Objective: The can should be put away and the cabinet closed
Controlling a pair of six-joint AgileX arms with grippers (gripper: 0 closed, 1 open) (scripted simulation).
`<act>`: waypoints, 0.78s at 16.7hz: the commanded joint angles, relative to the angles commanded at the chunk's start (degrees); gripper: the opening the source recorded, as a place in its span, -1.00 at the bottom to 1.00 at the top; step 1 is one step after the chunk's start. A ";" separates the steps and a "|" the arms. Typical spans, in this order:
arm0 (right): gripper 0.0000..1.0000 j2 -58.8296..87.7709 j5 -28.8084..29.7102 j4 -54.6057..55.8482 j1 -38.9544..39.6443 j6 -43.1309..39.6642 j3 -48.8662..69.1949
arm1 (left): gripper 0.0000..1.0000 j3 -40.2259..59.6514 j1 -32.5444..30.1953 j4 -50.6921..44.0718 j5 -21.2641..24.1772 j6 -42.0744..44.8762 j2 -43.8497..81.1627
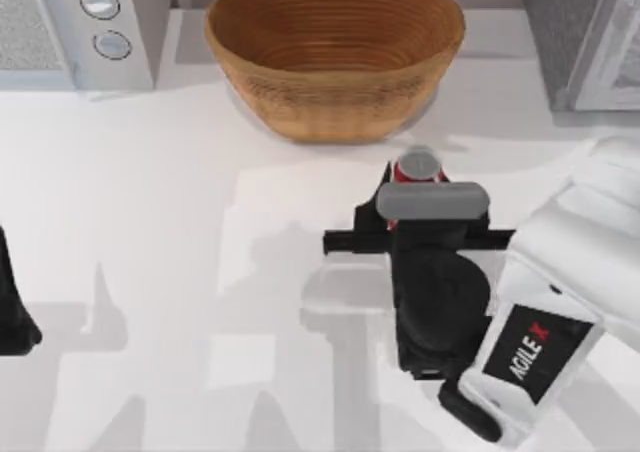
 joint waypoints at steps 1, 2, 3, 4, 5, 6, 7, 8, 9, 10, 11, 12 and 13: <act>-1.00 -1.41 0.00 -1.39 -0.02 -0.01 -0.11 | 1.00 0.00 0.00 0.00 0.00 0.00 0.00; -1.00 -2.87 0.01 -2.81 -0.04 -0.02 -0.22 | 1.00 0.00 0.00 0.00 0.00 0.00 0.00; -1.00 -4.30 0.01 -4.22 -0.05 -0.02 -0.33 | 1.00 0.00 0.00 0.00 0.00 0.00 0.00; -1.00 -5.76 -0.02 -5.59 -0.04 0.03 -0.41 | 1.00 0.00 0.00 0.00 0.00 0.00 0.00; -1.00 -7.27 -0.04 -6.93 -0.02 0.11 -0.45 | 1.00 0.00 0.00 0.00 0.00 0.00 0.00; -1.00 -8.81 -0.06 -8.23 -0.01 0.22 -0.45 | 1.00 0.00 0.00 0.00 0.00 0.00 0.00; -1.00 -10.36 -0.05 -9.53 -0.03 0.31 -0.45 | 1.00 0.00 0.00 0.00 0.00 0.00 0.00; -1.00 -11.87 -0.01 -10.85 -0.08 0.36 -0.48 | 1.00 0.00 0.00 0.00 0.00 0.00 0.00; -1.00 -13.34 0.04 -12.21 -0.13 0.37 -0.54 | 1.00 0.00 0.00 0.00 0.00 0.00 0.00; -1.00 -14.81 0.08 -13.63 -0.19 0.35 -0.64 | 1.00 0.00 0.00 0.00 0.00 0.00 0.00; -1.00 -16.24 0.13 -15.06 -0.23 0.33 -0.76 | 1.00 0.00 0.00 0.00 0.00 0.00 0.00; -1.00 -17.58 0.16 -16.38 -0.26 0.31 -0.88 | 1.00 0.00 0.00 0.00 0.00 0.00 0.00; -1.00 -18.93 0.15 -17.70 -0.29 0.30 -1.01 | 1.00 0.00 0.00 0.00 0.00 0.00 0.00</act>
